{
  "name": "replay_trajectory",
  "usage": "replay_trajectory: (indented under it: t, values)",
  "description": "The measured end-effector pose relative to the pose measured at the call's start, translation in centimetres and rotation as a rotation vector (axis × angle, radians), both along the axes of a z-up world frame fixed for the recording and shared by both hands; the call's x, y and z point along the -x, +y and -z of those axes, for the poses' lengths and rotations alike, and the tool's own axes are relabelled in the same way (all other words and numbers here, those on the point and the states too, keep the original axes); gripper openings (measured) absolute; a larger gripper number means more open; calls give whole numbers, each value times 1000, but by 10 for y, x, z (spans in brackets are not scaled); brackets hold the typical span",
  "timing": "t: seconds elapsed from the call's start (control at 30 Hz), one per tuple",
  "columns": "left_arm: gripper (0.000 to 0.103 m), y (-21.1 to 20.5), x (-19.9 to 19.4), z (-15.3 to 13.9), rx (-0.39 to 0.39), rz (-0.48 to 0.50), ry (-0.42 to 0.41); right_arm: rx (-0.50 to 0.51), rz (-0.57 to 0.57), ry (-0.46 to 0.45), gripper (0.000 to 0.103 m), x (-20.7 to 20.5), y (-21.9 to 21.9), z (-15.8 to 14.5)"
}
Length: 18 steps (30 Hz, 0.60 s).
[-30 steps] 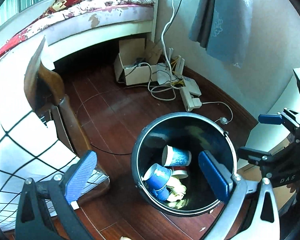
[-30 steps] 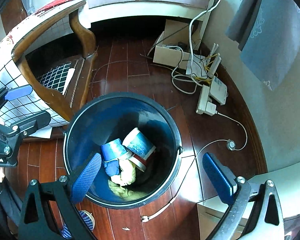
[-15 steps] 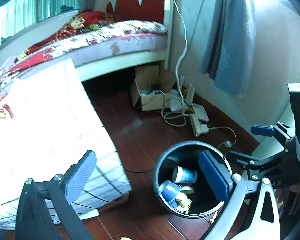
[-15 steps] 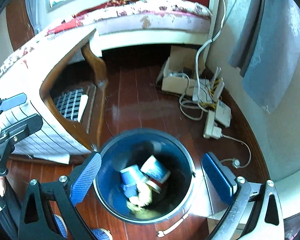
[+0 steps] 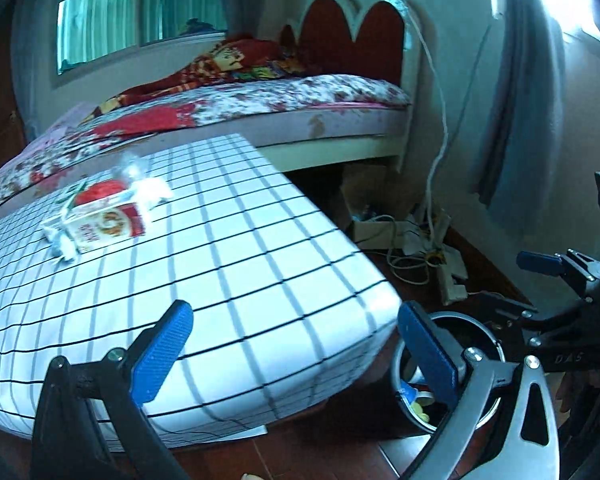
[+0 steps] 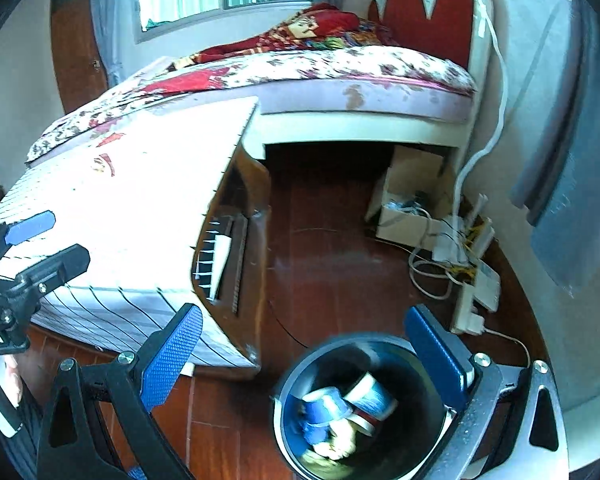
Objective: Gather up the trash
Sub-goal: 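Move both tools back toward the table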
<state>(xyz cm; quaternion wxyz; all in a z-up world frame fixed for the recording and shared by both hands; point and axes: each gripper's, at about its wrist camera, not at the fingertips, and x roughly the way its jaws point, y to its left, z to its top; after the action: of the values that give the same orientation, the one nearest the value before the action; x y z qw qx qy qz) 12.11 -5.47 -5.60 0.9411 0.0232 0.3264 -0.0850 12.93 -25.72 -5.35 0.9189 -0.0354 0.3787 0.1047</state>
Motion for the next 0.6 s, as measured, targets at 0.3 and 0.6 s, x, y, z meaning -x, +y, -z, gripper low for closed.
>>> replay_trajectory:
  t: [0.3, 0.6]
  values:
    - [102, 93, 1, -4, -2, -170, -4, -5, -108, -66, 102, -22, 96, -18]
    - [102, 194, 5, -10, 2, -356, -2, 46, -224, -58, 102, -68, 204, -14]
